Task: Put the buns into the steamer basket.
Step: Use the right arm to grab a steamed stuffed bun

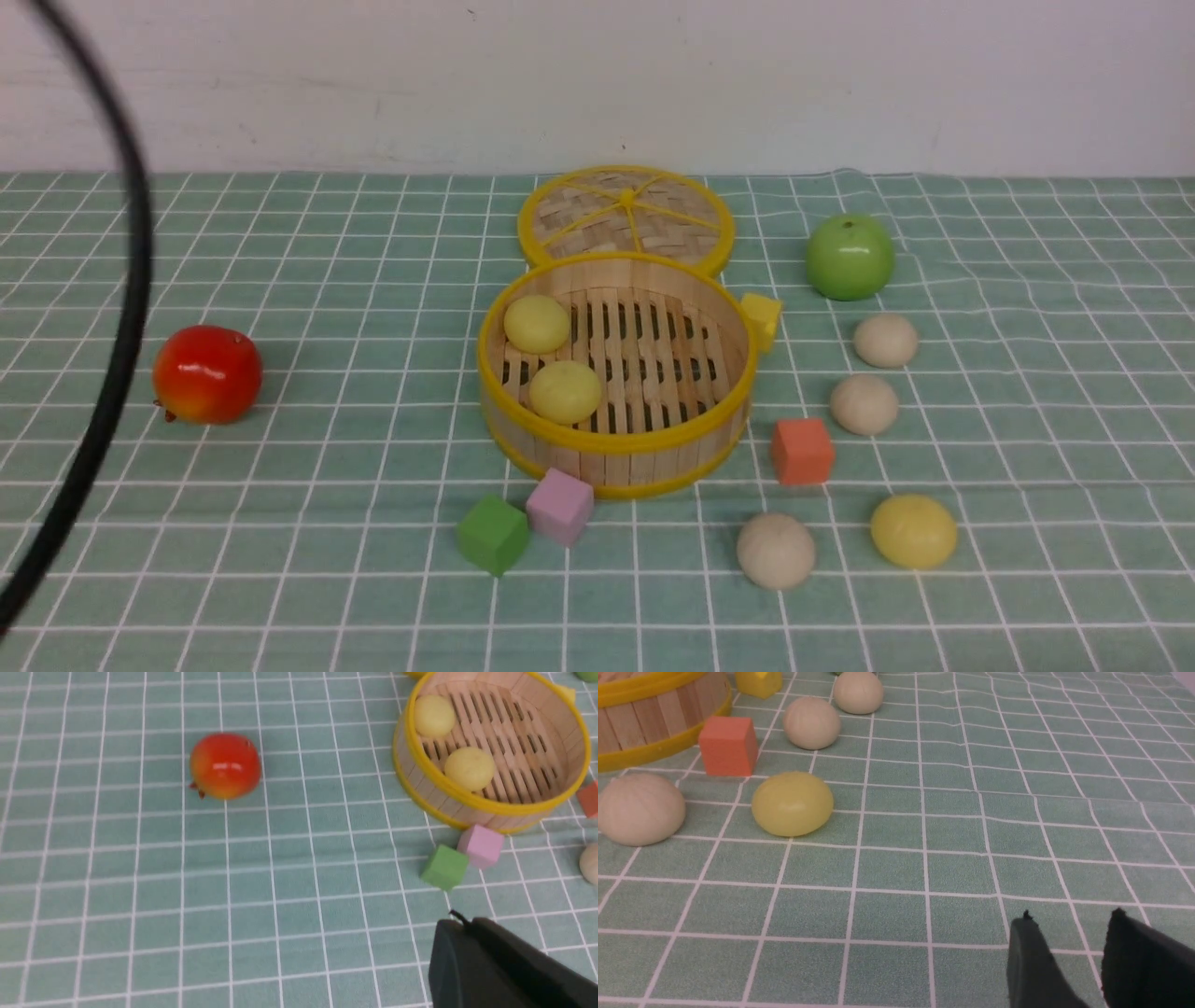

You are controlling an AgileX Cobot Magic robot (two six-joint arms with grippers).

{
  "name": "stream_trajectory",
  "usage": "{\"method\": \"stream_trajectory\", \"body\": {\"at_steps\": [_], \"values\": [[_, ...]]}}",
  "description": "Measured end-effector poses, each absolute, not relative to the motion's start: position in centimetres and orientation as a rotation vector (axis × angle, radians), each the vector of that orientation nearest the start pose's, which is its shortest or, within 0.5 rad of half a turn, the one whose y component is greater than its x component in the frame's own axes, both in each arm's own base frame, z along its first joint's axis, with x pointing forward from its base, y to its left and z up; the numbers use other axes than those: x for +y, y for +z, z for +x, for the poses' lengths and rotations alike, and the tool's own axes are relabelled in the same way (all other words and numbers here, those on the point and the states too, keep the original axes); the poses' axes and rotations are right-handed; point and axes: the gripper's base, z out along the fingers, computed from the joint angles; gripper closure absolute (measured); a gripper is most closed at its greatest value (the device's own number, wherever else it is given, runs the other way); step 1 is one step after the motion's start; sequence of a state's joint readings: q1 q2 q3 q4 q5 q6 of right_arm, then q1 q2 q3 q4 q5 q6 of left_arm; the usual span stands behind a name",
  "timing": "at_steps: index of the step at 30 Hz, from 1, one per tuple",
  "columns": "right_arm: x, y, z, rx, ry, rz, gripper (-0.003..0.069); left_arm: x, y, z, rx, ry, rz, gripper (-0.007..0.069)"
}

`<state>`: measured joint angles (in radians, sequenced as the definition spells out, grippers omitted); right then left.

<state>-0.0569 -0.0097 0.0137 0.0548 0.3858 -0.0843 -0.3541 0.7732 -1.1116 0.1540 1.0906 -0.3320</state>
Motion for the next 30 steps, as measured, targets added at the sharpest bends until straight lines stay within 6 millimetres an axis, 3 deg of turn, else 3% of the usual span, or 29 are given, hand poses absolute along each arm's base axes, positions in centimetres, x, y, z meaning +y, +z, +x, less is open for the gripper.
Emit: {"method": "stream_trajectory", "body": {"at_steps": [1, 5, 10, 24, 30], "values": [[-0.1, 17.4, 5.2, 1.873, -0.043, 0.008, 0.042, -2.7, 41.1, 10.9, 2.223, -0.193, 0.025, 0.0615], [-0.1, 17.4, 5.2, 1.873, -0.043, 0.008, 0.042, -2.4, 36.0, 8.6, 2.16, -0.327, -0.041, 0.0615], [-0.1, 17.4, 5.2, 1.873, -0.043, 0.008, 0.042, -2.7, 33.0, 8.1, 2.147, -0.43, -0.1, 0.0615], [-0.1, 17.4, 5.2, 1.873, -0.043, 0.008, 0.042, -2.8, 32.9, 8.3, 2.124, -0.441, -0.102, 0.0607], [-0.1, 17.4, 5.2, 1.873, -0.043, 0.008, 0.042, -2.4, 33.4, 8.7, 2.05, -0.37, -0.068, 0.0601]]}}
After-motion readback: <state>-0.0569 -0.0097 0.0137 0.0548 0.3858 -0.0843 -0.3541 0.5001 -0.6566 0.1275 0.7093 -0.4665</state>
